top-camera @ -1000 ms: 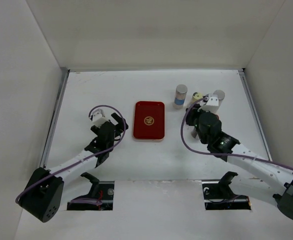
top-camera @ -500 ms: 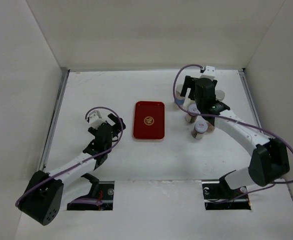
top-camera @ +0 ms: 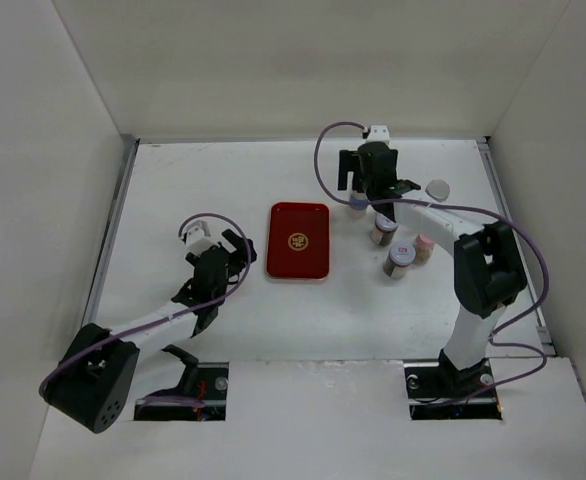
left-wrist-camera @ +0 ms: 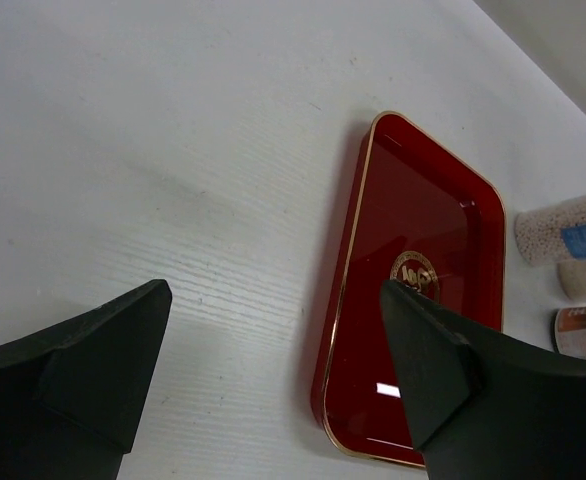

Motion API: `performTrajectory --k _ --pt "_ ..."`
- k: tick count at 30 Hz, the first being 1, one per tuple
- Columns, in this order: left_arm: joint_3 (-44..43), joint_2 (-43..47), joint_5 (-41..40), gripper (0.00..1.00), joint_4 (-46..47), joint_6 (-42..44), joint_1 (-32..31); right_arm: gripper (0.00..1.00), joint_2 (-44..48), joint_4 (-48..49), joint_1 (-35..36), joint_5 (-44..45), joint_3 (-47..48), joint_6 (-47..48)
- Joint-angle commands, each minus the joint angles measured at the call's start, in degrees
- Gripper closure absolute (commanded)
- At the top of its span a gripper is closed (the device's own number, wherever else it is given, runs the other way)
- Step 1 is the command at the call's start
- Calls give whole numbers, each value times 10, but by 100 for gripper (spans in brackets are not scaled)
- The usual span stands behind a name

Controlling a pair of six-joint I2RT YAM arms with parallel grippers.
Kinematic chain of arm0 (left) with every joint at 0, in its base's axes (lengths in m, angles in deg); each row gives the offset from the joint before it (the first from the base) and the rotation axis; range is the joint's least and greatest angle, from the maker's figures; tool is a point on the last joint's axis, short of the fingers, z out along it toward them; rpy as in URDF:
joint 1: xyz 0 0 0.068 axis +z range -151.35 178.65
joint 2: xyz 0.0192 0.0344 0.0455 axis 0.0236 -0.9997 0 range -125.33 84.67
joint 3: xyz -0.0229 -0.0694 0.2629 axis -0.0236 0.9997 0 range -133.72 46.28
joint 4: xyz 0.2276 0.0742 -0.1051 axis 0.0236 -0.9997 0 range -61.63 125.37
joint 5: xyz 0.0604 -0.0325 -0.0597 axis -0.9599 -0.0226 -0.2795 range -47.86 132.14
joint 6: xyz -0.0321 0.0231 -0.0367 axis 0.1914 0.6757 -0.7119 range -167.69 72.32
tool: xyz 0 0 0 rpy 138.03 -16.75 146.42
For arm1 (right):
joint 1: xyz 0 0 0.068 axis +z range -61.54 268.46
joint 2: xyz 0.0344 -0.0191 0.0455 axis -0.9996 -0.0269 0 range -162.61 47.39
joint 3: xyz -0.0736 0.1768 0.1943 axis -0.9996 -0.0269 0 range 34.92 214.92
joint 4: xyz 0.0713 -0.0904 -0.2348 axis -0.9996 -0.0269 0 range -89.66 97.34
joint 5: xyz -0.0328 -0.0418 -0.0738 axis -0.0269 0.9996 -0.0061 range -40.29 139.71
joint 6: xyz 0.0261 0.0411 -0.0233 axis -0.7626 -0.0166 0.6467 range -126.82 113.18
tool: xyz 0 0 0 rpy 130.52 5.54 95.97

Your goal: Organize the condiment bottles

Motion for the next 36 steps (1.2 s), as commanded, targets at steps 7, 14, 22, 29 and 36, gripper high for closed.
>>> performTrajectory --k 7,14,22,29,36 --pt "22 27 17 39 61 4 12 34 -34 -28 1 20 64 -5" --pt "31 42 7 46 67 2 14 52 60 18 42 70 61 9" --pt "39 45 3 43 75 -2 18 49 12 25 132 45 124 0" --pt "42 52 -1 41 71 -2 22 47 -91 27 176 19 231 -20" --pt "42 49 1 41 73 -2 24 44 -129 26 183 13 240 -37"
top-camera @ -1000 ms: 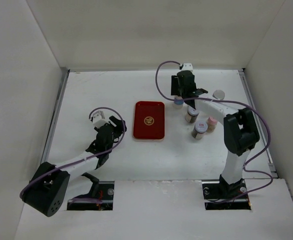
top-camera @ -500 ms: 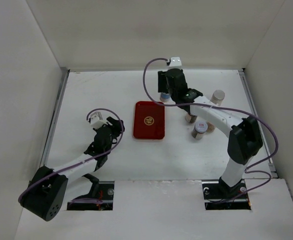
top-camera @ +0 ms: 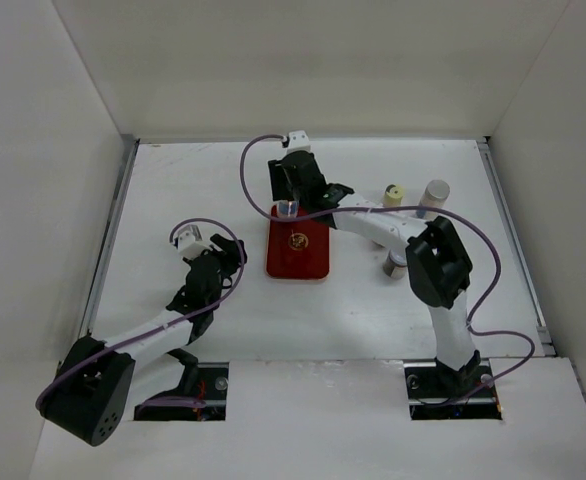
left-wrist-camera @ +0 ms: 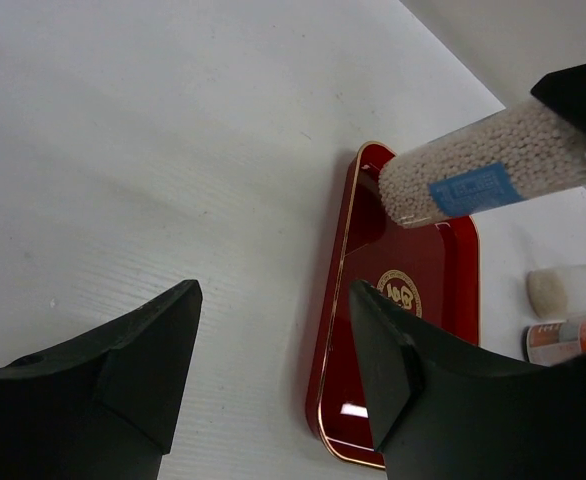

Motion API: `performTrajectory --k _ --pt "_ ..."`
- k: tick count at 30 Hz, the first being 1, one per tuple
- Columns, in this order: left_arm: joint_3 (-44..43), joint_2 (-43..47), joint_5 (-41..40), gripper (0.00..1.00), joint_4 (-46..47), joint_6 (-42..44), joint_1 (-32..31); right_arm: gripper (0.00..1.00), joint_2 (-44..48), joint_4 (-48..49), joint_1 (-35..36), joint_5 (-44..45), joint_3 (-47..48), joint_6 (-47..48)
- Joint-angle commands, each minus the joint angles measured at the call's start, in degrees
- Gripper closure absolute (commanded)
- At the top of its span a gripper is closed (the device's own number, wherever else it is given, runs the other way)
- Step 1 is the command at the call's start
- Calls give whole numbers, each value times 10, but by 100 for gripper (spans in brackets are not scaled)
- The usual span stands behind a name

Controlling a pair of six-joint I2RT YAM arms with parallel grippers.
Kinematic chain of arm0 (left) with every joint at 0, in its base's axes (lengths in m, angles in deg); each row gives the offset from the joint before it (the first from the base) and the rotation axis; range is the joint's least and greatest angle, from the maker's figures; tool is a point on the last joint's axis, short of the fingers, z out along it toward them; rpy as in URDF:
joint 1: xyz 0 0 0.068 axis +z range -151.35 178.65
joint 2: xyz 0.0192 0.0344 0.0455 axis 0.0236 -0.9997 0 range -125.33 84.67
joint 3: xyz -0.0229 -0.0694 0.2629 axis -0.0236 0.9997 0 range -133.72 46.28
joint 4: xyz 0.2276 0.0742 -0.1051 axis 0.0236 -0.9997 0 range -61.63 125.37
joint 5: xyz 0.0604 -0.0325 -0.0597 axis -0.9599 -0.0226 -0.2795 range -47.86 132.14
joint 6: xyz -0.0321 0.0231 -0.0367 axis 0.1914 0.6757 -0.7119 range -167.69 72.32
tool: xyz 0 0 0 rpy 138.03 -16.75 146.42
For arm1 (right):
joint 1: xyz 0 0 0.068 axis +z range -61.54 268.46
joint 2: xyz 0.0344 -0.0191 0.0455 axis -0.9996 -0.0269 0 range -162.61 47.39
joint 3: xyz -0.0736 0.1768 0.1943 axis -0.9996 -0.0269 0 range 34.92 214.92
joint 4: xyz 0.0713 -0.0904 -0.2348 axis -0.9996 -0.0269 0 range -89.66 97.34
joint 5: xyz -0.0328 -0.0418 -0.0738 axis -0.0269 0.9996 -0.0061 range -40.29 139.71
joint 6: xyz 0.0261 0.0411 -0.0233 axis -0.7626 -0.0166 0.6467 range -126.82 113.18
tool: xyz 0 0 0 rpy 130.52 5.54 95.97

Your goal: Organize the condiment bottles

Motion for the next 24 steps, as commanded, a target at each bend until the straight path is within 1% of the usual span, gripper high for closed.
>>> performTrajectory --k 1,6,8,13,16,18,20,23,24 --pt "4 4 -4 41 27 -1 4 44 14 57 2 -3 28 -19" --pt "4 9 -4 41 26 -2 3 42 4 80 9 -1 -3 -34" --pt "3 2 -1 41 27 -2 4 39 3 86 11 -1 -9 -37" --pt "4 9 -2 41 26 -2 4 21 1 87 20 5 -17 -37" --pt "2 5 2 41 24 -2 5 14 12 85 22 5 -22 -34" --pt "3 12 3 41 23 -2 5 8 33 85 23 5 -33 -35" --pt "5 11 -3 41 24 -2 5 5 71 88 23 7 -57 -32" --pt "4 12 3 41 23 -2 6 2 149 94 23 19 -125 -34" --pt "4 16 2 41 23 -2 6 2 185 99 19 30 -162 -35"
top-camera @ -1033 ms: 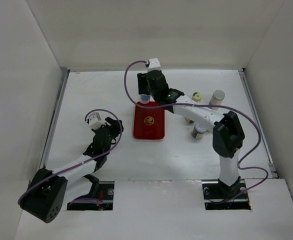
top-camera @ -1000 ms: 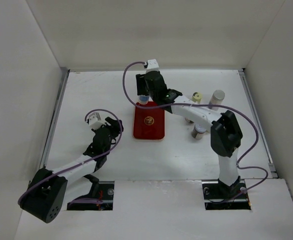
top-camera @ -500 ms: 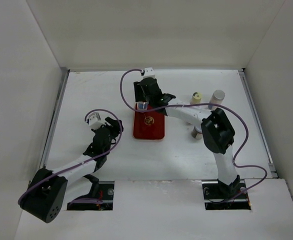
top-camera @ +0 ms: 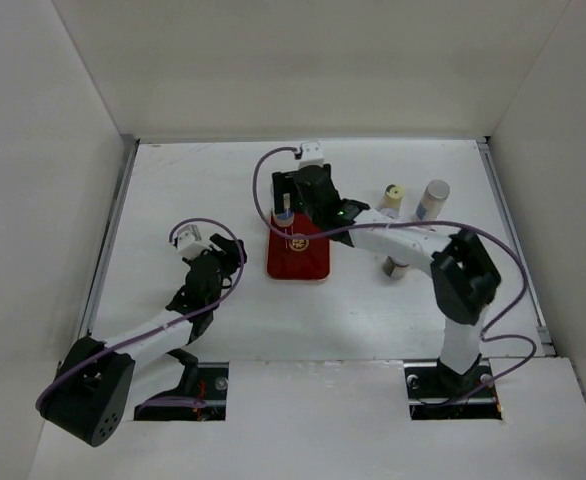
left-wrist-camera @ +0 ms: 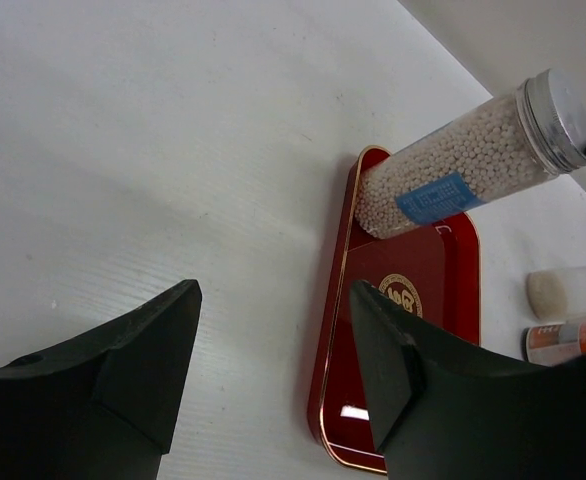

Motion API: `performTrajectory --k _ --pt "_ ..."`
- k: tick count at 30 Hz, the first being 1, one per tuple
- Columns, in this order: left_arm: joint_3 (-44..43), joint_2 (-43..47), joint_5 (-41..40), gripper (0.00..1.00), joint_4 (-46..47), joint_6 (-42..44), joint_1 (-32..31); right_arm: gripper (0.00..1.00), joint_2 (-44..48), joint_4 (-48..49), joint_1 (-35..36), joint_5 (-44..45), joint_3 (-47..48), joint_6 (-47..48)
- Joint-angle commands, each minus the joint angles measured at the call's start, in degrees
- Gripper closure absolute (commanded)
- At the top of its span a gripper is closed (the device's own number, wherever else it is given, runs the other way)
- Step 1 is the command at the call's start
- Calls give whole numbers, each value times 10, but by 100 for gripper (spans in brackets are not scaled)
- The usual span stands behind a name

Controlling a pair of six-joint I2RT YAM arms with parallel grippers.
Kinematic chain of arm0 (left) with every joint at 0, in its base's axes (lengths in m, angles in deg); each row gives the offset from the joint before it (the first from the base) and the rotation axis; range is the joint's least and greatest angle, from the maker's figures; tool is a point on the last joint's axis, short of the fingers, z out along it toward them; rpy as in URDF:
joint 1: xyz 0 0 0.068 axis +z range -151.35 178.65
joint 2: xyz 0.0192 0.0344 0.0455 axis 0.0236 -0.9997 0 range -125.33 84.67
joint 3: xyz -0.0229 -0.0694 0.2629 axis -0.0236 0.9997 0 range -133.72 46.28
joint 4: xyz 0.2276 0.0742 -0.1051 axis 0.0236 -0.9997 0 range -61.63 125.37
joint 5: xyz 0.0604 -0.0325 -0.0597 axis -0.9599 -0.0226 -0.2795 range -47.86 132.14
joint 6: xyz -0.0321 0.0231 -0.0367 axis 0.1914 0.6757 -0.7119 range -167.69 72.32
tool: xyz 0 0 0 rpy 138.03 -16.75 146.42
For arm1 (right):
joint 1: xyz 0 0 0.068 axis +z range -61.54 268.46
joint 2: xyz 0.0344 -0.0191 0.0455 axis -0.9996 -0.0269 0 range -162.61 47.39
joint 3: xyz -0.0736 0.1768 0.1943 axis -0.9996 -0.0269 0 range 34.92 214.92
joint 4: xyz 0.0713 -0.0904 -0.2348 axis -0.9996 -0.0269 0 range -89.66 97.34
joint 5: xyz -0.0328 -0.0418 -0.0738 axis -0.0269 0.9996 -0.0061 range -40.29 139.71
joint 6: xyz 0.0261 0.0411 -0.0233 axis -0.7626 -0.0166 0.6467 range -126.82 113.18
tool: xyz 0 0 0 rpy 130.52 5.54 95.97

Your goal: Organize the condiment bottles

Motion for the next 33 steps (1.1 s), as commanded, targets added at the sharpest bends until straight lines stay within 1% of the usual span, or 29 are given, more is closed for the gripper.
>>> performTrajectory --k 1,4,6,9,12,14,18,27,31,33 --pt "6 17 -1 40 23 -2 3 2 145 52 -6 38 -83 -7" --pt "5 8 -1 40 26 -3 1 2 240 49 -44 69 -203 -22" --pt "4 12 0 38 25 -3 0 2 283 31 -76 78 -267 -37" --pt "4 9 -3 37 28 -3 -1 1 313 -7 -127 88 -327 -55" --pt "2 2 2 34 29 -4 0 0 321 -9 -163 86 -364 -64" --pt "2 6 2 34 28 -4 -2 0 317 -8 -176 80 -372 -65" --pt "0 -7 3 33 29 -4 -2 0 295 -6 -177 55 -365 -62" --pt "0 -3 7 33 30 -4 -5 1 222 12 -199 58 -335 -57" --pt "0 -8 5 33 31 -4 -5 7 200 36 -206 66 -326 -50" --pt "-2 -12 9 33 31 -4 -5 15 193 48 -207 66 -321 -45"
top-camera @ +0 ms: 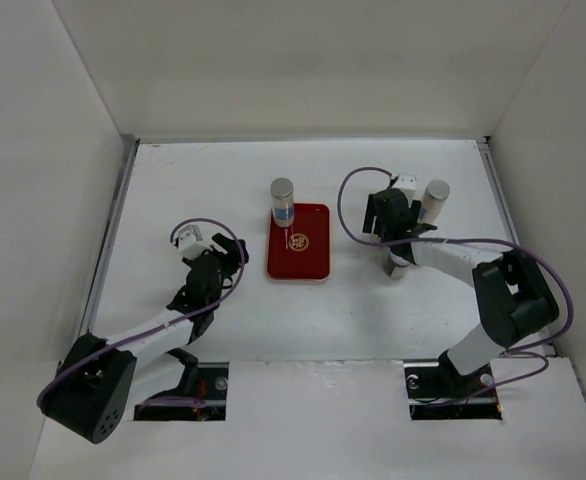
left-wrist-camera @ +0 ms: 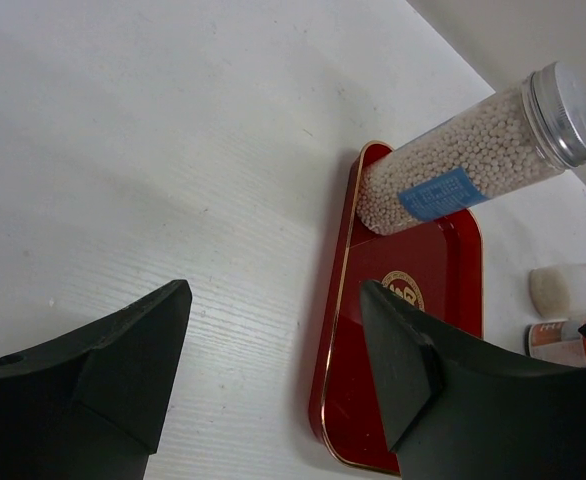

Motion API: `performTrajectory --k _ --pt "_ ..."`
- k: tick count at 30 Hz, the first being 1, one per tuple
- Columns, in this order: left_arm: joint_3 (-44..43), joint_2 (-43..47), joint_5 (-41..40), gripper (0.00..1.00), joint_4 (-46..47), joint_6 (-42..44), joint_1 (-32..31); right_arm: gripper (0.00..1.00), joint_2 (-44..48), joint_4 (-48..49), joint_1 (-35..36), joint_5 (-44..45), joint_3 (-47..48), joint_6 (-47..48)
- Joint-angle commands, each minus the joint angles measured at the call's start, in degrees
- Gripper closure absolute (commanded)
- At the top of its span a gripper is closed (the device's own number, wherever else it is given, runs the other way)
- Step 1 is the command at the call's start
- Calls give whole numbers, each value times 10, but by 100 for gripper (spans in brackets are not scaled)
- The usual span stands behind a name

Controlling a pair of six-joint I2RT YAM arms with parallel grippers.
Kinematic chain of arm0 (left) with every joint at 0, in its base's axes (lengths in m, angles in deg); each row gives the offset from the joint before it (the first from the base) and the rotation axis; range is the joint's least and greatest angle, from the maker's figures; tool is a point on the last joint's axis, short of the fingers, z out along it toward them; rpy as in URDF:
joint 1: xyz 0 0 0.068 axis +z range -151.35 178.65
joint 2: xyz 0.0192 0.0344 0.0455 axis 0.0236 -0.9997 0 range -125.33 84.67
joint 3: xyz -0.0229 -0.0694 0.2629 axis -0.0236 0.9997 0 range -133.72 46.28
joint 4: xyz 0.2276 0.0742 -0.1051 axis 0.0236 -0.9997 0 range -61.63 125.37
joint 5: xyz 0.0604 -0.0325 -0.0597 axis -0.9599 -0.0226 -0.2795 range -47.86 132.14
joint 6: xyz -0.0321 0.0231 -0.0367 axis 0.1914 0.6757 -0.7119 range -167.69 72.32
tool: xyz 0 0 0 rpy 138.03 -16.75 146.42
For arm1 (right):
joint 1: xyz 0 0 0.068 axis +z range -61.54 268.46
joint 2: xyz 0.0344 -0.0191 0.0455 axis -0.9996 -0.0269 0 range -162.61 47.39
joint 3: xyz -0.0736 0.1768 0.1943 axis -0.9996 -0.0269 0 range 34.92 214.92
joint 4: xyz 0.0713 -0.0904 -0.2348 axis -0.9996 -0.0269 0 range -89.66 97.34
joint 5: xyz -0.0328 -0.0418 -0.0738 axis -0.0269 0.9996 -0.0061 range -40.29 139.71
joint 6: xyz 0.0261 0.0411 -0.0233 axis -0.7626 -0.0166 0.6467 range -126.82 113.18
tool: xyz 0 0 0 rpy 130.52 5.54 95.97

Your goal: Organize the condiment bottles

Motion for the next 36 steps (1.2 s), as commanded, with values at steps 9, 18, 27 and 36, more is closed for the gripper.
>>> performTrajectory --k 9,18,27,36 --pt "-2 0 7 33 27 -3 -4 40 73 77 26 3 42 19" --pt "2 4 3 33 28 -4 0 40 -24 90 112 -24 151 12" --pt "-6 -18 14 33 28 -4 1 39 -160 89 137 -42 274 11" --pt "-6 -9 20 33 28 -4 1 30 -203 104 137 -38 283 7"
